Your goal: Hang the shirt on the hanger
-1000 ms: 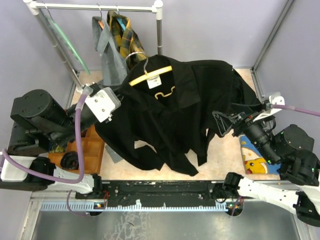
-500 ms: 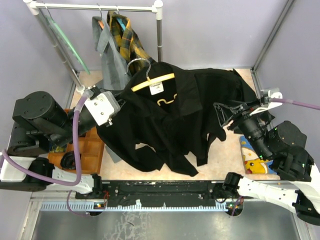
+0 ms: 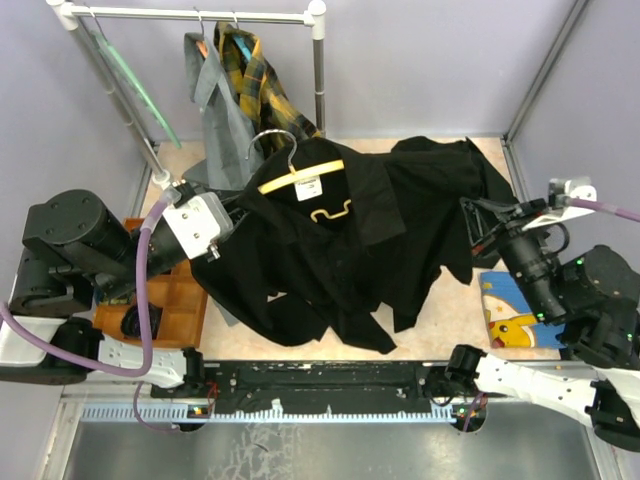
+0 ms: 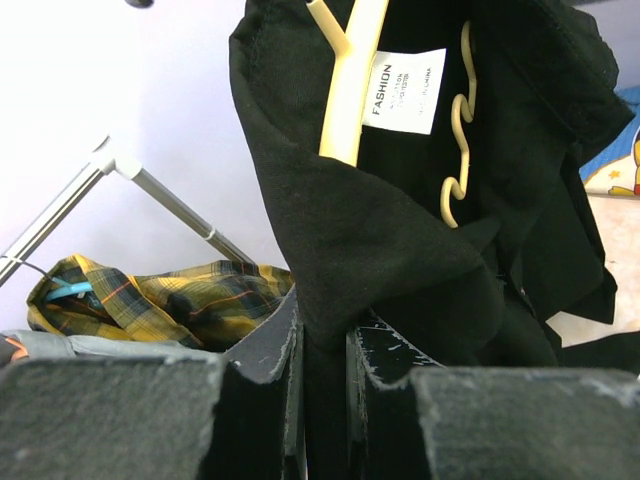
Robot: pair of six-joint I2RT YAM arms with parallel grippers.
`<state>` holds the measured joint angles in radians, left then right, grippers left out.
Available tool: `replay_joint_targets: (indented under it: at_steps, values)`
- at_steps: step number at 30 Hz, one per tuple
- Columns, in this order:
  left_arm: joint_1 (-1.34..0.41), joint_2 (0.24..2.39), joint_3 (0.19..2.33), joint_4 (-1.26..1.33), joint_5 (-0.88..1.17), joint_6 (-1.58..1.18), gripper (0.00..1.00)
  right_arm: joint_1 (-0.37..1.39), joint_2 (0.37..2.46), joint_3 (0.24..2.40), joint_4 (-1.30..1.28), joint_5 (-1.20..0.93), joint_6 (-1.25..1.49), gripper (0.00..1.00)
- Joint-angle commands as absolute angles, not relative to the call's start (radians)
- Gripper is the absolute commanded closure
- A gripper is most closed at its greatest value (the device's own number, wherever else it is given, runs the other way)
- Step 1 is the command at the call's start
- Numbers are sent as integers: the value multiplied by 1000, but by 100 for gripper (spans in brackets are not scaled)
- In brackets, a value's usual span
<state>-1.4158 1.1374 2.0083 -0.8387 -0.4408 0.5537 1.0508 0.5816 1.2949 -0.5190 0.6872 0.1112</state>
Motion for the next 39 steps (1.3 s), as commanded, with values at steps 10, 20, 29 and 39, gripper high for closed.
replay_joint_targets:
  at_steps: [10,20,29,39]
  values:
    - [-1413,1113,2000,-770,-496,525,100,1057,505,1430,-618,749,26,100]
    - [-1413,1144,1997,-820,-524,523,100,1058,528,1512,-731,501,-71,55]
    - [-1413,1154,1974,-931,-371,471,100,1058,698,1816,-1033,149,-205,45]
    - [-1413,1188,1933,-1033,-102,395,100,1059,788,1844,-1167,-222,-227,37]
